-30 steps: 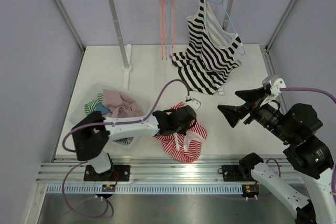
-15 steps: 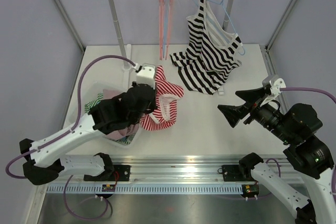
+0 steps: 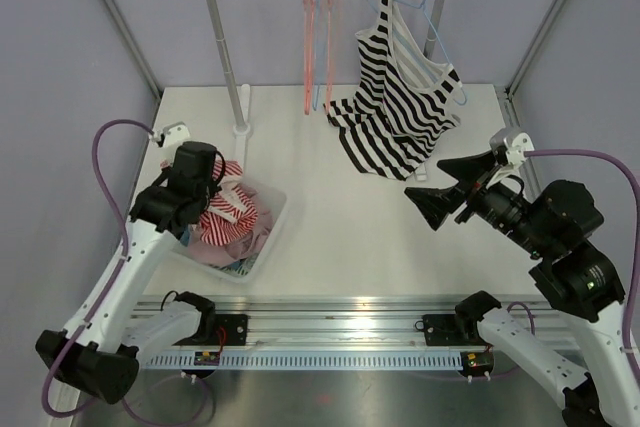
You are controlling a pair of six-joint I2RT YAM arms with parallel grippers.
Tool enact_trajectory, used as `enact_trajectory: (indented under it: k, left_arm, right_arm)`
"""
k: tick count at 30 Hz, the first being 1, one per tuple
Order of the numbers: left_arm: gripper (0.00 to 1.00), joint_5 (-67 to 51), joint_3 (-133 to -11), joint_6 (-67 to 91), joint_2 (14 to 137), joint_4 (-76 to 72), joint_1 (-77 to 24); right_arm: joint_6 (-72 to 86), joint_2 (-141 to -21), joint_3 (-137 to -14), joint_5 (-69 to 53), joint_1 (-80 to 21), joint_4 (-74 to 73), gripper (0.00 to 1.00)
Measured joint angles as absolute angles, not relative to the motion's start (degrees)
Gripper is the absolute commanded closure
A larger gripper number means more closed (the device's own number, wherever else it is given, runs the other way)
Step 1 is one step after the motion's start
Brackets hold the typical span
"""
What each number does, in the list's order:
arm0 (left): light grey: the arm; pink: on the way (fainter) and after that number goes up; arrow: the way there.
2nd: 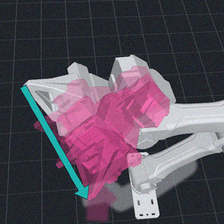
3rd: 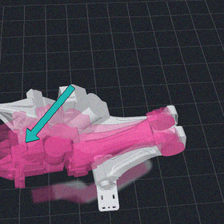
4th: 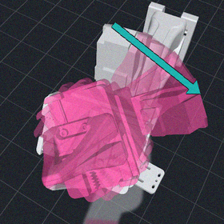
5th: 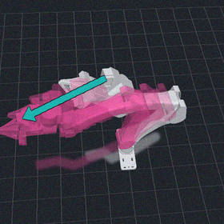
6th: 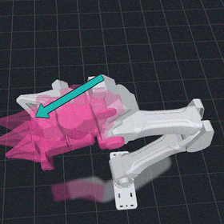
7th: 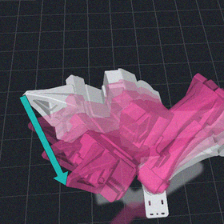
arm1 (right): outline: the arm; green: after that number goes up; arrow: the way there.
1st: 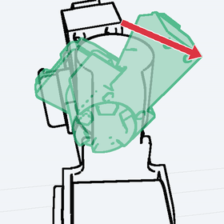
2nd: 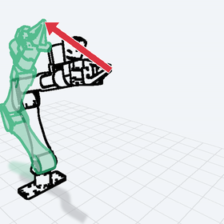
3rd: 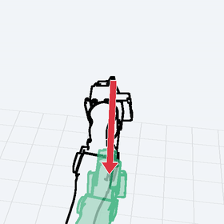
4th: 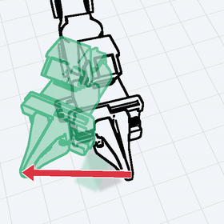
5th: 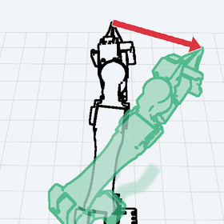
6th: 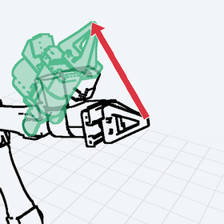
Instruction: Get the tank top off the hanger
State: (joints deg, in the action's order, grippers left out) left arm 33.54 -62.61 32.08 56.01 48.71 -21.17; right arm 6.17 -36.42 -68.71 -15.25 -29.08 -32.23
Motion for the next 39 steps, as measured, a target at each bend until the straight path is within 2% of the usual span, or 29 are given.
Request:
enact_trajectory:
  k: [7,15,16,18,19,20,22,23,33,36,39]
  left_arm:
    - [1.00,27.49,-43.77,40.97,59.48,41.93,-11.22]
    - [1.00,23.16,-36.84,47.94,62.28,31.73,-5.08]
    - [0.93,22.81,-36.84,48.27,62.08,31.53,-4.86]
    - [0.65,22.39,-36.84,48.56,60.95,31.62,-4.84]
    - [0.60,22.24,-36.91,48.71,59.75,32.14,-4.86]
    - [0.39,22.09,-37.12,49.15,58.19,33.06,-4.86]
    - [0.19,21.98,-38.22,49.39,54.89,35.77,-4.86]
    - [0.01,22.00,-39.51,49.63,53.43,37.69,-4.86]
    - [0.01,22.37,-57.39,44.23,42.04,47.09,-4.86]
    - [0.01,17.28,-60.16,38.24,40.47,46.11,-4.86]
    - [0.01,7.18,-61.23,32.21,41.67,45.17,-4.86]
  right_arm:
    - [7.35,-41.47,-68.60,-16.45,-29.08,-30.68,0.00]
    - [9.56,-44.77,-67.26,-13.96,-29.08,-30.22,0.00]
    - [10.09,-45.19,-67.26,-12.21,-29.08,-30.28,0.00]
    - [10.90,-45.91,-67.26,-8.34,-29.08,-30.39,0.00]
    - [11.18,-46.28,-67.33,-6.57,-29.08,-30.59,0.01]
    - [11.29,-46.63,-67.46,-4.95,-29.08,-30.85,0.00]
    - [11.31,-47.75,-67.99,-1.83,-29.08,-31.24,0.01]
    - [11.27,-48.42,-68.42,-0.05,-29.08,-31.33,0.00]
    - [6.31,-64.79,-85.32,15.05,-27.00,-33.52,0.01]
    - [4.16,-71.05,-92.05,15.31,-22.70,-34.09,0.00]
    - [0.71,-76.16,-96.44,14.96,-18.48,-33.71,0.00]
